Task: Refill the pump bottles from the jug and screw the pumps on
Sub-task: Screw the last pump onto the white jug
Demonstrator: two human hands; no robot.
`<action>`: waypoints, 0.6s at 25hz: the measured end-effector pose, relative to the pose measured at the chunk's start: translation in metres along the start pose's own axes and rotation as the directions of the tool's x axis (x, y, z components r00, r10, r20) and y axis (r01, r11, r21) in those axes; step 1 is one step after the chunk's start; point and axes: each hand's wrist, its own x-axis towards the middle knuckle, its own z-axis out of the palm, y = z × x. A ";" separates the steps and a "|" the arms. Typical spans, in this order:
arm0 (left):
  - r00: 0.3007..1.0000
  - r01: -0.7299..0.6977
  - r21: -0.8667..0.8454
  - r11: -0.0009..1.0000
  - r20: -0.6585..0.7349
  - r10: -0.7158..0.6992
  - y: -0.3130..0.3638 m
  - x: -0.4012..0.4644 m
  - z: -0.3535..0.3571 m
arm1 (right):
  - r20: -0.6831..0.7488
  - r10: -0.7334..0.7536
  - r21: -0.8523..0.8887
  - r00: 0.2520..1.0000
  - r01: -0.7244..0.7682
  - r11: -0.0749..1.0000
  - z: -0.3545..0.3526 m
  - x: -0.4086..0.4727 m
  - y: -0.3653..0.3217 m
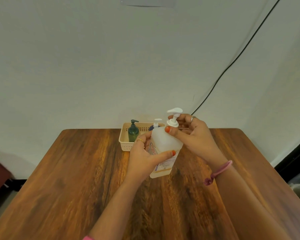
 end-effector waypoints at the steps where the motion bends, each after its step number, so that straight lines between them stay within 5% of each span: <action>1: 1.000 0.005 -0.003 1.000 -0.012 -0.005 -0.001 0.000 0.001 | -0.064 0.005 -0.002 0.998 -0.005 1.000 0.005 -0.002 0.002; 4: 0.999 0.013 0.029 0.999 -0.035 -0.012 -0.003 -0.002 0.005 | -0.141 0.030 -0.009 0.990 -0.031 0.999 0.012 -0.005 0.006; 10: 0.999 0.043 0.017 0.999 -0.019 -0.043 -0.001 -0.003 0.009 | 0.190 0.056 0.067 0.980 -0.070 0.995 -0.014 -0.007 0.003; 15: 0.998 0.030 0.038 0.999 -0.055 -0.028 0.004 -0.008 0.019 | -0.088 0.092 0.141 0.992 -0.079 0.987 0.000 -0.013 0.005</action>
